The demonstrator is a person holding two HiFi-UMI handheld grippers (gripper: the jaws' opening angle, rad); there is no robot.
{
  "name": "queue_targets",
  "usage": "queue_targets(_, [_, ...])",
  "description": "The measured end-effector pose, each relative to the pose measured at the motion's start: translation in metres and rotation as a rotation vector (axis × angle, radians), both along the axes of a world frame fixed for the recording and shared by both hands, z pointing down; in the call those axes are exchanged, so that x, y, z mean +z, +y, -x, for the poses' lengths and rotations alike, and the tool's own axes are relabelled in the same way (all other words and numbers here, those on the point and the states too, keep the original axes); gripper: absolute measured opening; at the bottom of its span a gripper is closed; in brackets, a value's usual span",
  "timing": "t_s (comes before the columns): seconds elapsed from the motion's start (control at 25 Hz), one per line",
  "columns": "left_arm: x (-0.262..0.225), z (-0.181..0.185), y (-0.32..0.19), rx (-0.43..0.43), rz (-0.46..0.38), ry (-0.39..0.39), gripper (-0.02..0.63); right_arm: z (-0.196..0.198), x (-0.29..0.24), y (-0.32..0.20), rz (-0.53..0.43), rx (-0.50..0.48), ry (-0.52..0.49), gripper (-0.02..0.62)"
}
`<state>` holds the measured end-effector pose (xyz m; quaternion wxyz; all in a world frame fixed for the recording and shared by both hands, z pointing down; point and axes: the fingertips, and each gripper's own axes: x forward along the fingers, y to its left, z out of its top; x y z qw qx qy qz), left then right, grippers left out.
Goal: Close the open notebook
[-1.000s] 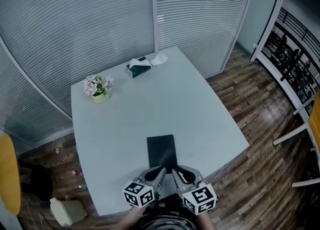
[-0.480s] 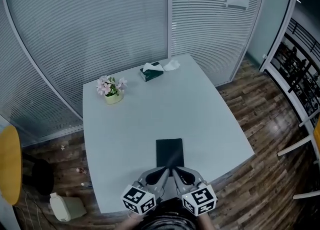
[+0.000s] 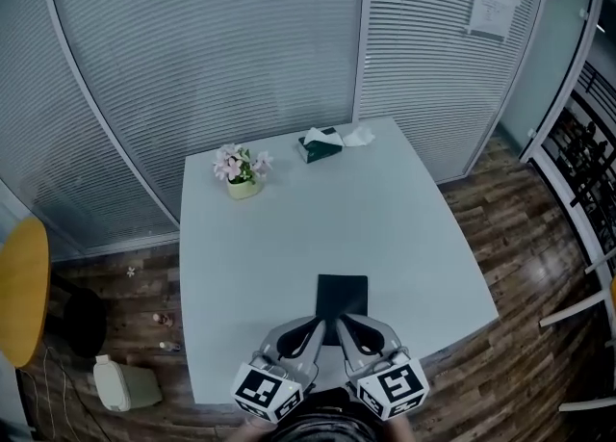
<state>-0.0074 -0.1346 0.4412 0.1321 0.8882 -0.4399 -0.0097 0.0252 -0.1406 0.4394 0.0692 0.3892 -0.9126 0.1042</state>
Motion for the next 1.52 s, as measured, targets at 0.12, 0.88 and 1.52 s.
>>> queue_targets(0.12, [-0.016, 0.011, -0.003, -0.044, -0.028, 0.001, 0.005, 0.008, -0.014, -0.001, -0.03, -0.026, -0.003, -0.002])
queue_targets(0.88, [-0.03, 0.021, -0.004, -0.077, -0.048, -0.016, 0.005, 0.029, -0.037, 0.004, -0.087, -0.105, 0.014, -0.002])
queue_targets(1.52, [-0.02, 0.022, -0.005, -0.084, -0.011, -0.027, 0.005, 0.03, -0.03, 0.007, -0.064, -0.132, 0.031, -0.002])
